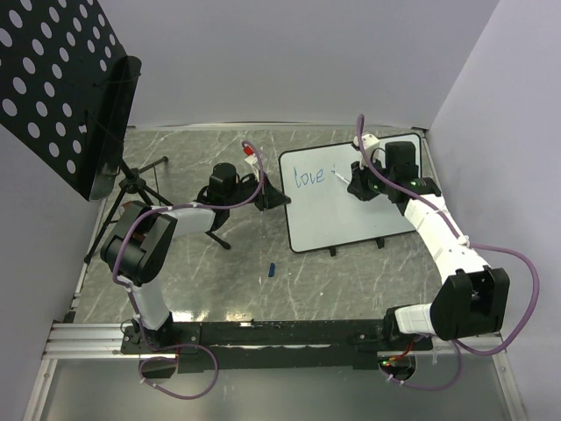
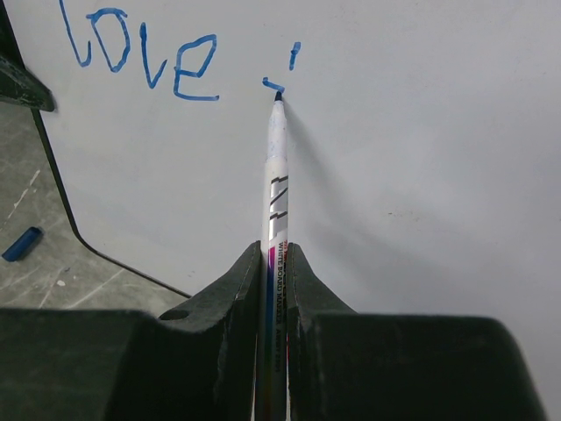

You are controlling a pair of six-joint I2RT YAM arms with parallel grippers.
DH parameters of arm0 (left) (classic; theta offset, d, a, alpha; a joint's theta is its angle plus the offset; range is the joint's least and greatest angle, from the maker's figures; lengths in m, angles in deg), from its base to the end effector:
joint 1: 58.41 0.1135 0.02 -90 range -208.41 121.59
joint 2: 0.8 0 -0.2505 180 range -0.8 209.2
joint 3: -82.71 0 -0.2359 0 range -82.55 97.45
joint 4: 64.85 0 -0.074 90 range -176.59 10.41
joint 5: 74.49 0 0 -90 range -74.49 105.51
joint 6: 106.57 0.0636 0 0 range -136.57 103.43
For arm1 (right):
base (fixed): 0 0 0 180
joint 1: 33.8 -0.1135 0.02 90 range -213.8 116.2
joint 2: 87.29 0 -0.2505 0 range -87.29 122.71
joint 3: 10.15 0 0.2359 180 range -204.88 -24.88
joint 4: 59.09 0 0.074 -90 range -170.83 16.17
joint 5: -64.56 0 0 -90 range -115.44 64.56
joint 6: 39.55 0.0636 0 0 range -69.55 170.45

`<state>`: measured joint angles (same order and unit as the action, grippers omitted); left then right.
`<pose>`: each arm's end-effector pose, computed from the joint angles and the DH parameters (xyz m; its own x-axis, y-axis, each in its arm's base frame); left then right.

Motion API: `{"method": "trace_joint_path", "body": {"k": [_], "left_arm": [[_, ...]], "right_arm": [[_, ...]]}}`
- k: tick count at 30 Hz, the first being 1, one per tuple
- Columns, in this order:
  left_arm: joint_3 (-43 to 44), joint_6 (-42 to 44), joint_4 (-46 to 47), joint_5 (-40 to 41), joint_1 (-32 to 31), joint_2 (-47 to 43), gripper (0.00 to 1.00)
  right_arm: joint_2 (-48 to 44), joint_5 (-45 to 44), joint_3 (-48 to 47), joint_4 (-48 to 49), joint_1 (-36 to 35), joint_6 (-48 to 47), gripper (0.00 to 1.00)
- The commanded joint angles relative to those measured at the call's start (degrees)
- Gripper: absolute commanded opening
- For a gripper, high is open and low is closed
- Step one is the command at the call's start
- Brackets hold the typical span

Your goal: Write a sentence on the whiteboard

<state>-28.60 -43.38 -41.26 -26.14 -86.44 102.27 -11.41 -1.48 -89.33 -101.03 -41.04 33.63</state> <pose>0.3250 -0.2209 0.2016 -0.5658 -0.0806 -0.8206 0.7532 0.3545 -0.5541 0.2920 0.0631 0.2875 -0.4686 -0.3261 -0.8210 -0.5907 0.8067 0.0167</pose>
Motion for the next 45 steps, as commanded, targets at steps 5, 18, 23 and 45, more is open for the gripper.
{"method": "trace_joint_path", "body": {"k": [5, 18, 23, 45], "left_arm": [[0.2, 7.9, 0.3, 0.3, -0.9, -0.7, 0.01], [0.1, 7.8, 0.3, 0.3, -1.0, -0.7, 0.01], [0.1, 7.9, 0.3, 0.2, -0.9, -0.8, 0.01], [0.2, 7.8, 0.4, 0.2, -1.0, -0.7, 0.01]], "right_arm": [[-2.4, 1.0, 1.7, -1.7, 0.4, -1.2, 0.00], [-3.4, -0.3, 1.5, -1.5, 0.4, -0.8, 0.00], [-2.3, -1.0, -1.3, -1.5, 0.4, -0.5, 0.00], [-2.4, -2.0, -4.1, -1.1, 1.9, 0.3, 0.00]]}}
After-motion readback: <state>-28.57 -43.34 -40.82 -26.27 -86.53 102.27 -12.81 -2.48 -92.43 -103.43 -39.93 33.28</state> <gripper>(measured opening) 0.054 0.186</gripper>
